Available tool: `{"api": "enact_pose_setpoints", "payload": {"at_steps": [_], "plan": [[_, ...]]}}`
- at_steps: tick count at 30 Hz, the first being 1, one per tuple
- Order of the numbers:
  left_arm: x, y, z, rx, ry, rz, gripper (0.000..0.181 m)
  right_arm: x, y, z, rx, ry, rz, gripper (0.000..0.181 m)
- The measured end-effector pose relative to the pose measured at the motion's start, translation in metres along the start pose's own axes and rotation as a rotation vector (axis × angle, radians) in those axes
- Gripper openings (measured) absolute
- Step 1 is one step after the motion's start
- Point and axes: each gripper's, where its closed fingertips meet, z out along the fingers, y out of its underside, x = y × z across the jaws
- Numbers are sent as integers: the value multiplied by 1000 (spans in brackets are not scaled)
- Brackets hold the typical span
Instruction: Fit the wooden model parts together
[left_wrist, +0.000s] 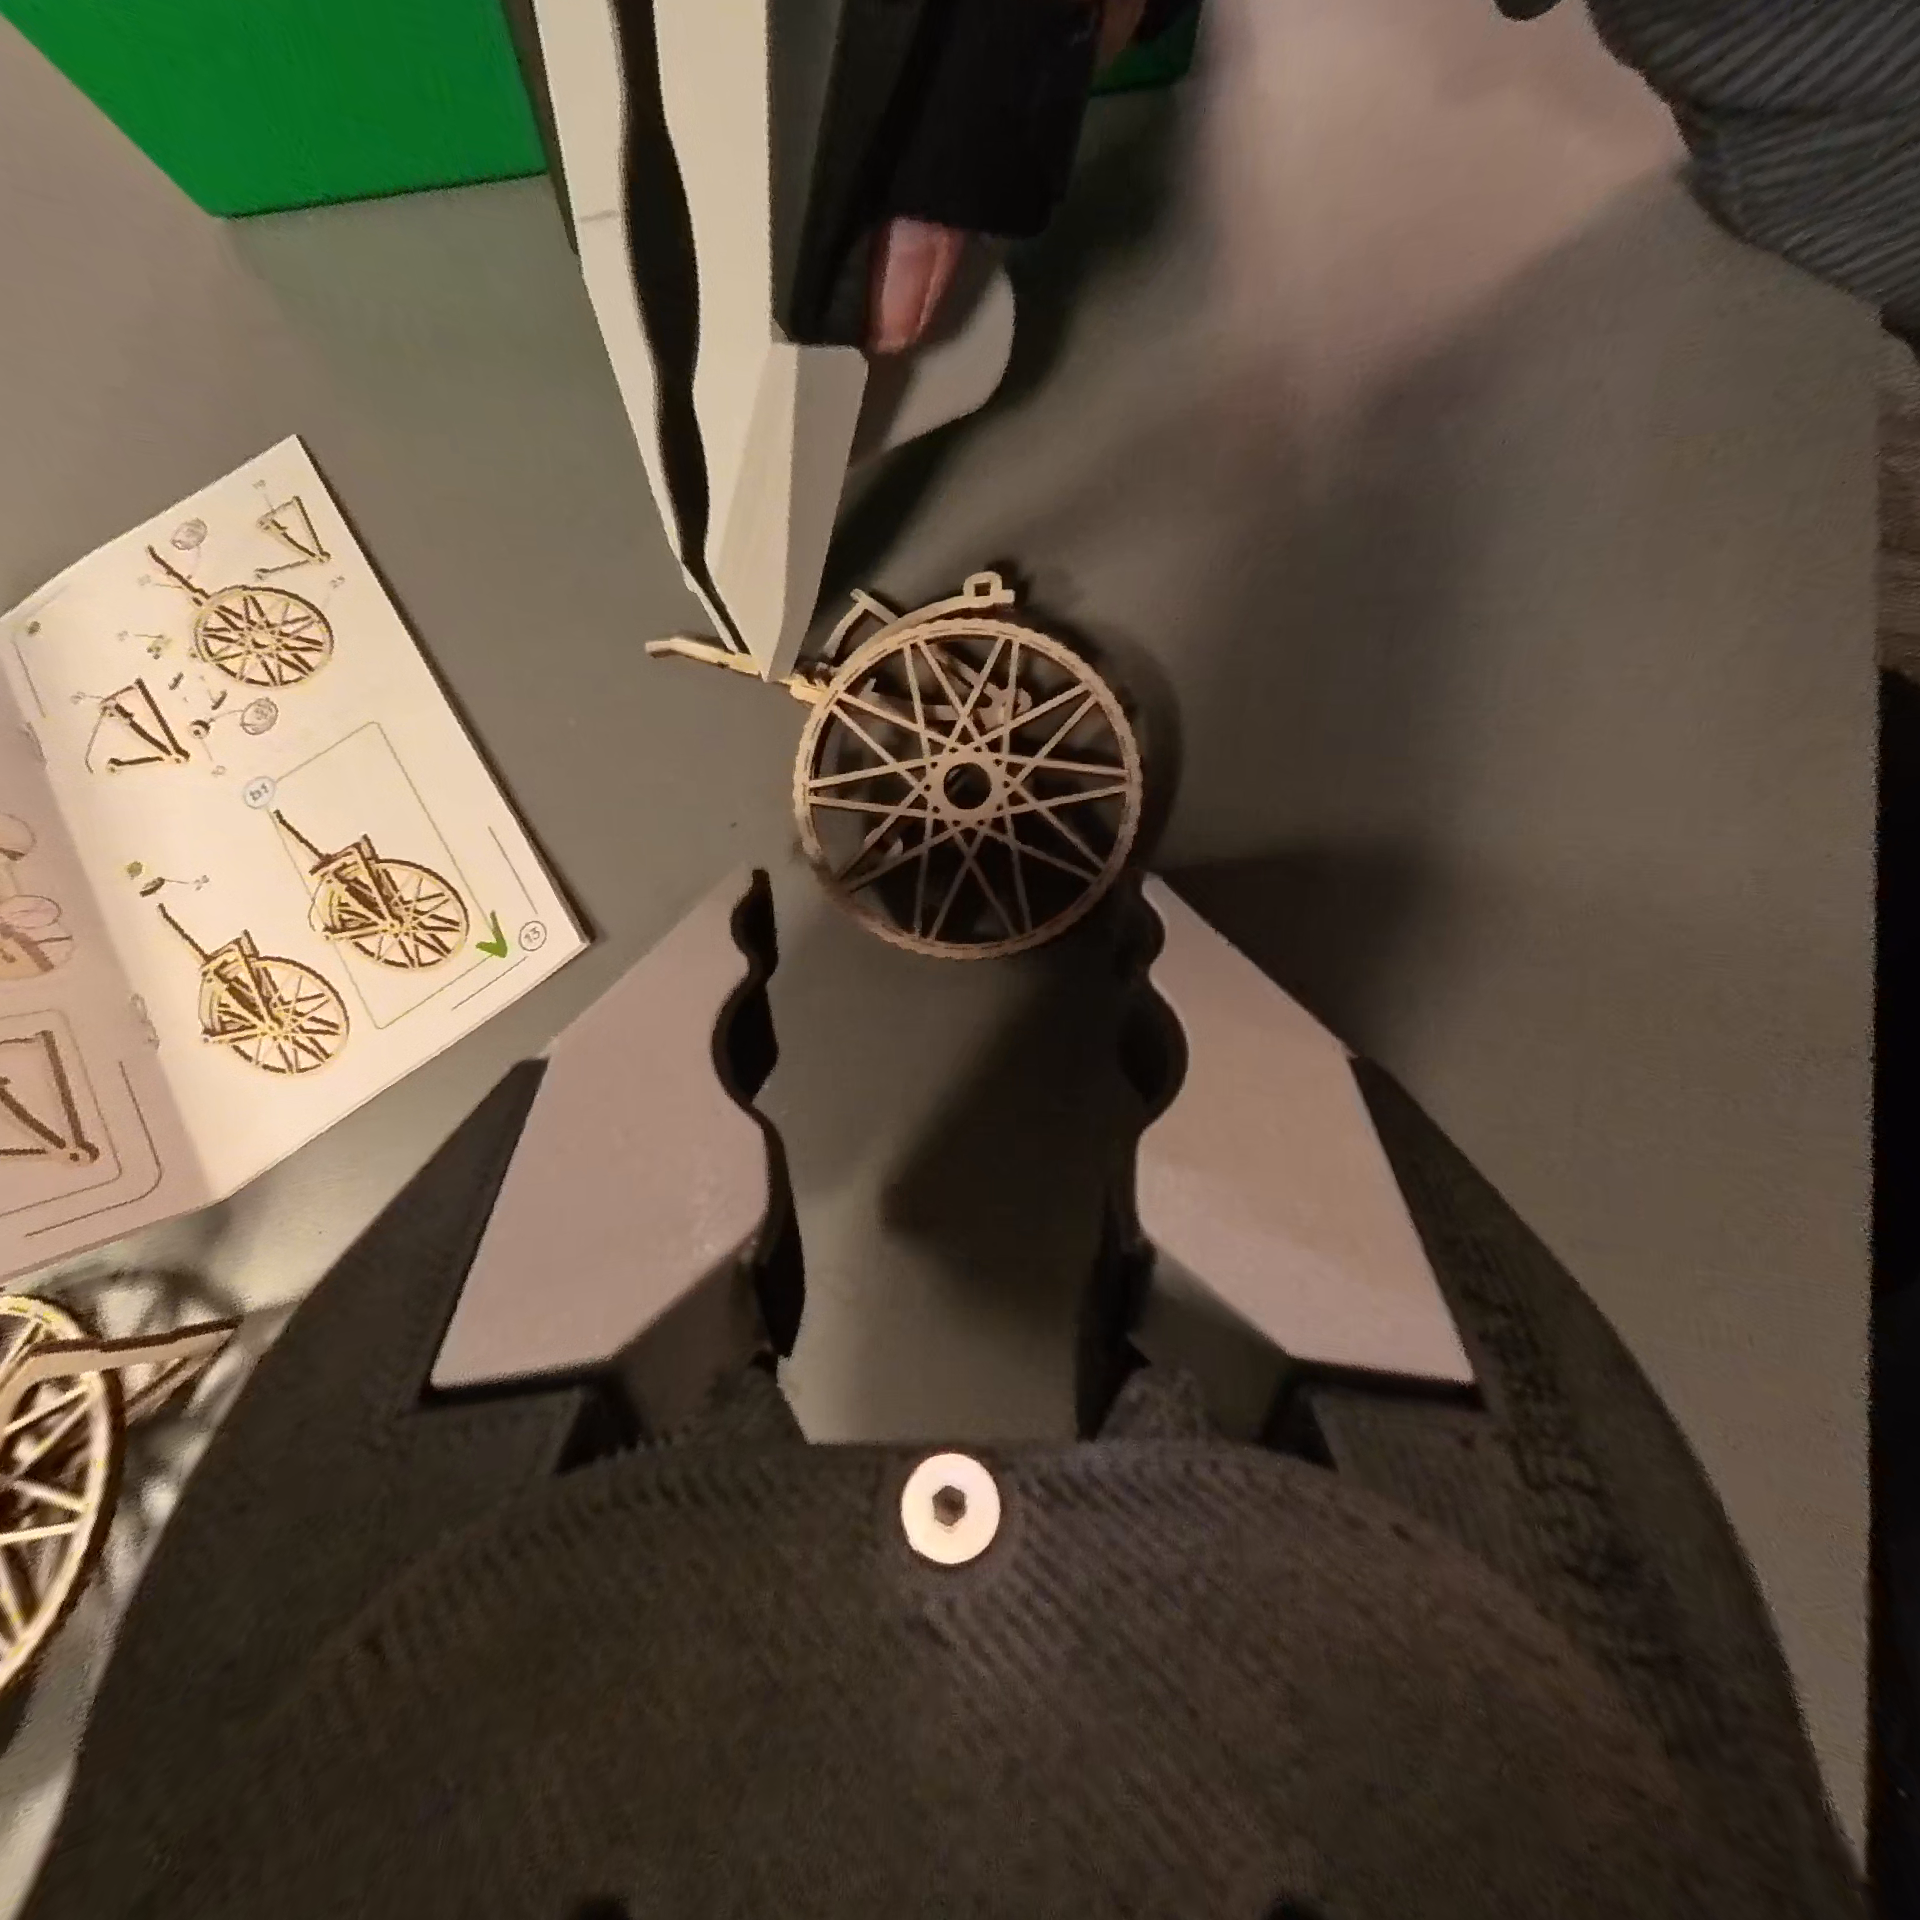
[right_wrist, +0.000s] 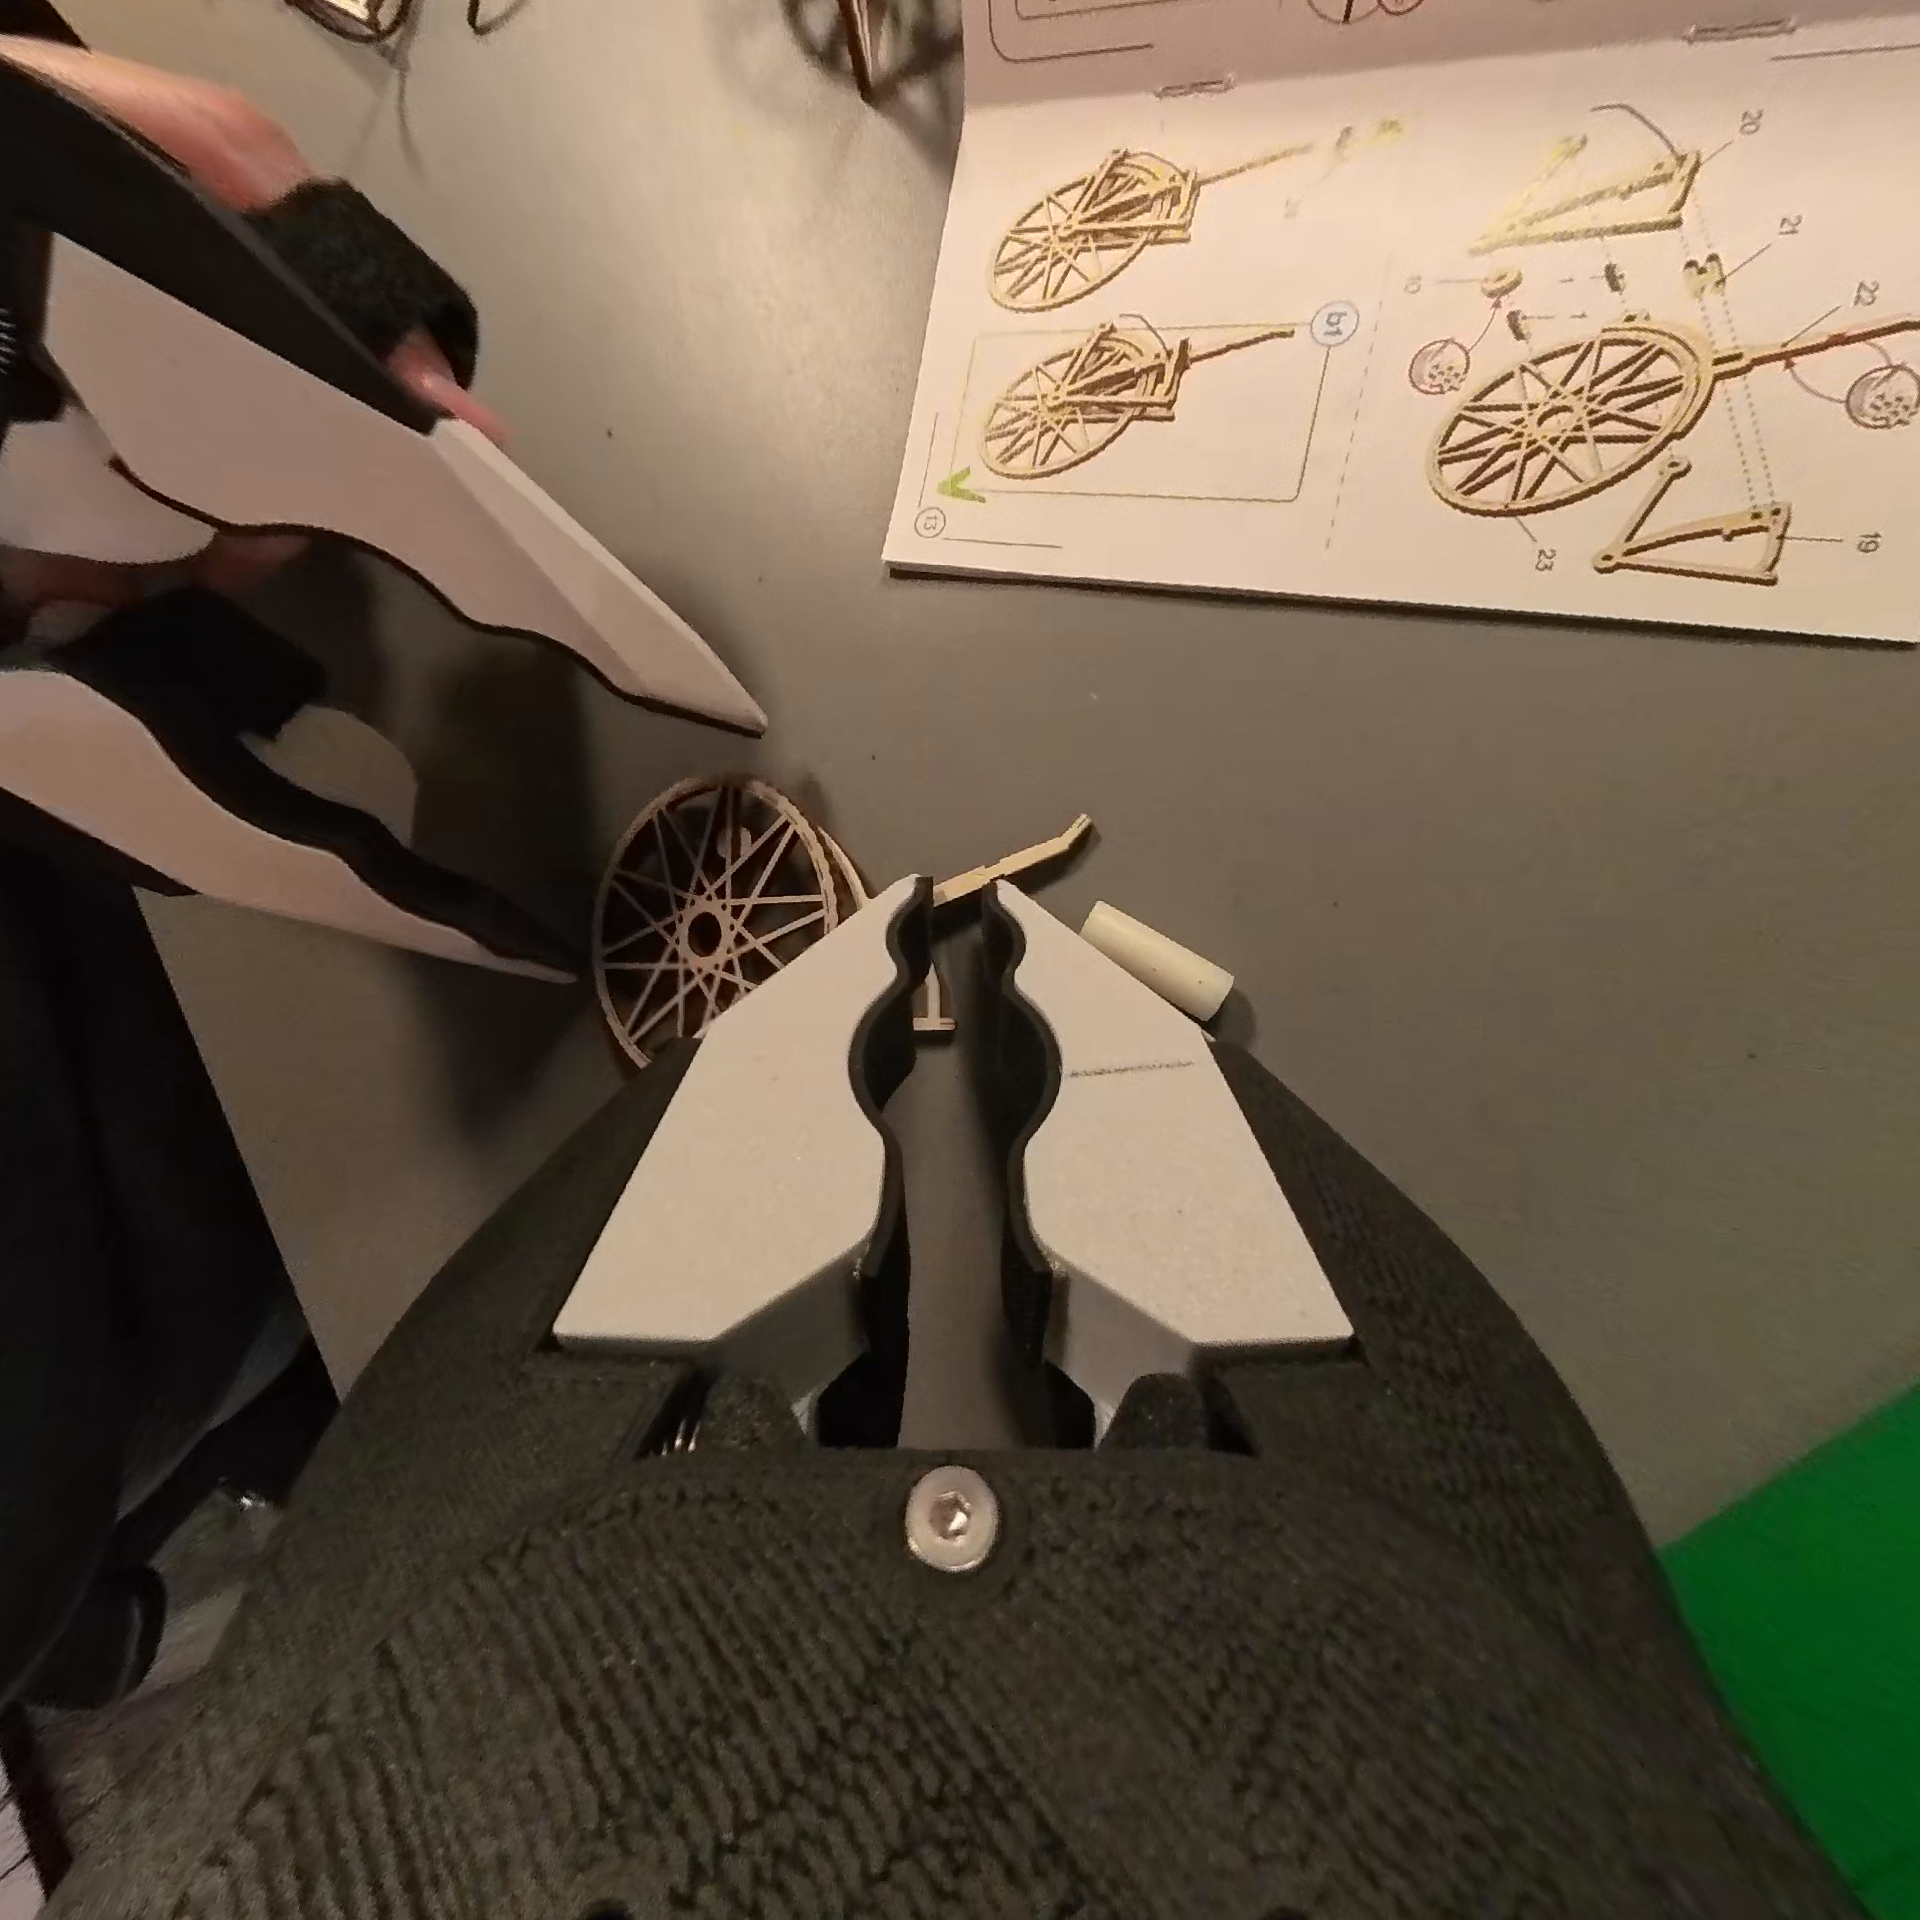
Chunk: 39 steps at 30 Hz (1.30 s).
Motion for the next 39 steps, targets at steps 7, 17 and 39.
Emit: {"api": "enact_pose_setpoints", "payload": {"at_steps": [7,17,39], "plan": [[7,-1,3,-3,50,15,66,-4,-1,2,6,-23,-12,4],[8,-1,2,-10,66,41,59,-8,-1,4,10,-52,-22,4],[-53,-56,-63,692,-120,-138,69,45,-104,-72,954,698,-588,13]]}}
